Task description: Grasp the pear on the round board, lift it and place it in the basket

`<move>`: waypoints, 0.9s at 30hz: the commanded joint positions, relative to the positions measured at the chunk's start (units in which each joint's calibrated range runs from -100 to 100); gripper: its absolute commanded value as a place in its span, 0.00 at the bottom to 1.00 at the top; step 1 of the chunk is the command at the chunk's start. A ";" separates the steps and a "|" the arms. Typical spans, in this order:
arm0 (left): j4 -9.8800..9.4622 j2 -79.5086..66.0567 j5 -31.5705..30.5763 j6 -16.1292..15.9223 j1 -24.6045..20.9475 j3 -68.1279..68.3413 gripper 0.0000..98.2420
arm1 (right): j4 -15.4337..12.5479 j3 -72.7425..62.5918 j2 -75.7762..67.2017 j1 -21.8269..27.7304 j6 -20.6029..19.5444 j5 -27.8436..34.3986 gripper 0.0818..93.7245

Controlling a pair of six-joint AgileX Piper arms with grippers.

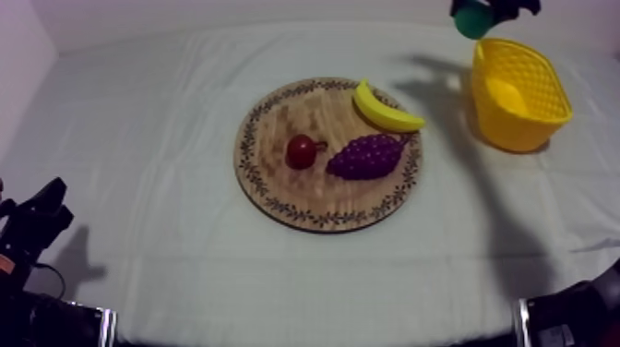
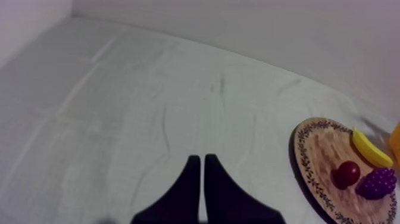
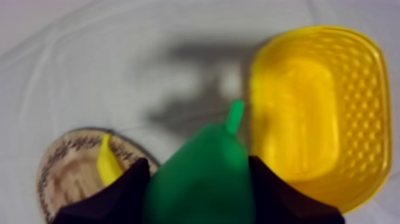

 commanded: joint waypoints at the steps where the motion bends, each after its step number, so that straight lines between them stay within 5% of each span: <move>1: 0.01 0.02 0.02 -0.01 0.01 -0.02 0.00 | 0.09 0.66 0.30 3.53 0.31 -0.70 0.42; 15: 0.01 0.02 0.02 -0.01 0.01 -0.02 0.00 | 2.08 2.98 9.07 8.67 1.22 -2.77 0.48; 27: 0.01 0.02 0.02 -0.01 0.01 -0.02 0.00 | 2.47 6.55 14.54 8.94 2.59 -3.04 0.78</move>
